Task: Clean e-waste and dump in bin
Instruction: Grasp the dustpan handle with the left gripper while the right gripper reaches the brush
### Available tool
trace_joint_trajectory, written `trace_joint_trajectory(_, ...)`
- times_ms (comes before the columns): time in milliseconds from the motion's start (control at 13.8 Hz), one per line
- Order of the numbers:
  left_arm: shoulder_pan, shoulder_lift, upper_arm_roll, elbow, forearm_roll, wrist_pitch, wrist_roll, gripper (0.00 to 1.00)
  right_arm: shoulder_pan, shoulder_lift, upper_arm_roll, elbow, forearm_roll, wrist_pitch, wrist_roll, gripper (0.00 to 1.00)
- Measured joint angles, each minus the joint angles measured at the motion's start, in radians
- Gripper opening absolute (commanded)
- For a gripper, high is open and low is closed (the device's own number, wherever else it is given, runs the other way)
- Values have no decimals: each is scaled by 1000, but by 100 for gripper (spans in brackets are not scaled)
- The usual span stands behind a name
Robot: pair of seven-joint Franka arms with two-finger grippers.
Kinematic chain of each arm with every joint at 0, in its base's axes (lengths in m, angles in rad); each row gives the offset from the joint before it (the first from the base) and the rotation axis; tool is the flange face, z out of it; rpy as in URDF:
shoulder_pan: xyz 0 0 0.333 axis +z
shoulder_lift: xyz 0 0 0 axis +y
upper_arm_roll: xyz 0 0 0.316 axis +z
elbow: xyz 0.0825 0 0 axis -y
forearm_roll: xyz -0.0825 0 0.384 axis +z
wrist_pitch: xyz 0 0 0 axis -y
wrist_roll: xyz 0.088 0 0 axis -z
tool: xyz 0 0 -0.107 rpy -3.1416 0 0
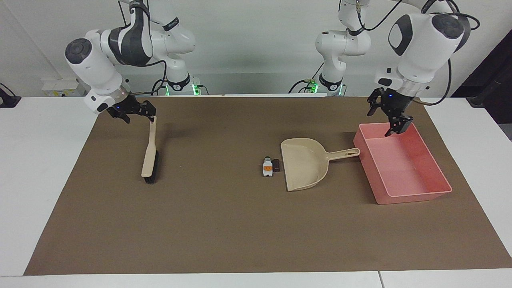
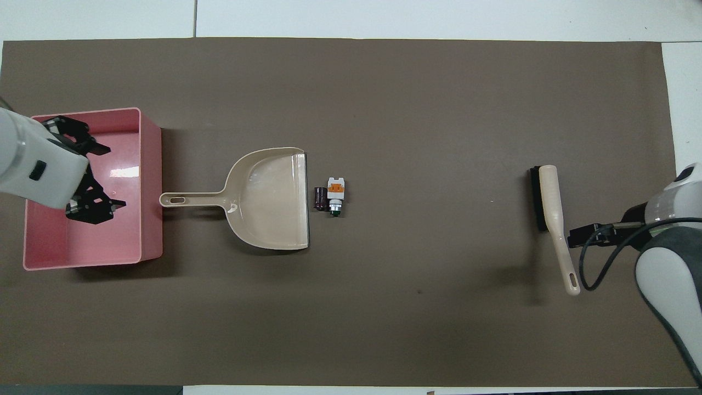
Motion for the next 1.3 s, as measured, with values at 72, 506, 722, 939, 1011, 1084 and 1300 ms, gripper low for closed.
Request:
trace_joint_trajectory(72, -26, 2, -1, -38, 0, 49, 21, 99, 1, 10, 0, -44, 0, 58, 0, 99)
trace_joint_trajectory(506, -81, 74, -1, -209, 0, 286, 31, 99, -4, 51, -2, -117, 0, 138, 0, 87)
trace_joint_trajectory(722, -118, 127, -1, -243, 0, 368, 3, 97, -4, 51, -2, -127, 0, 138, 0, 81)
trace_joint_trajectory(939, -130, 151, 0, -267, 0, 421, -5, 97, -4, 51, -2, -140, 0, 138, 0, 73)
trace_joint_trajectory(1011, -130, 152, 2, -277, 0, 436, -5, 97, -6, 51, -2, -143, 0, 138, -1, 70)
trace_joint_trajectory(1084, -129, 153, 3, -286, 0, 441, -5, 92, -8, 51, -2, -146, 0, 138, -2, 69)
trace_joint_trajectory(1300, -129, 154, 5, -316, 0, 450, -5, 89, -10, 51, -2, -149, 0, 138, -25, 66)
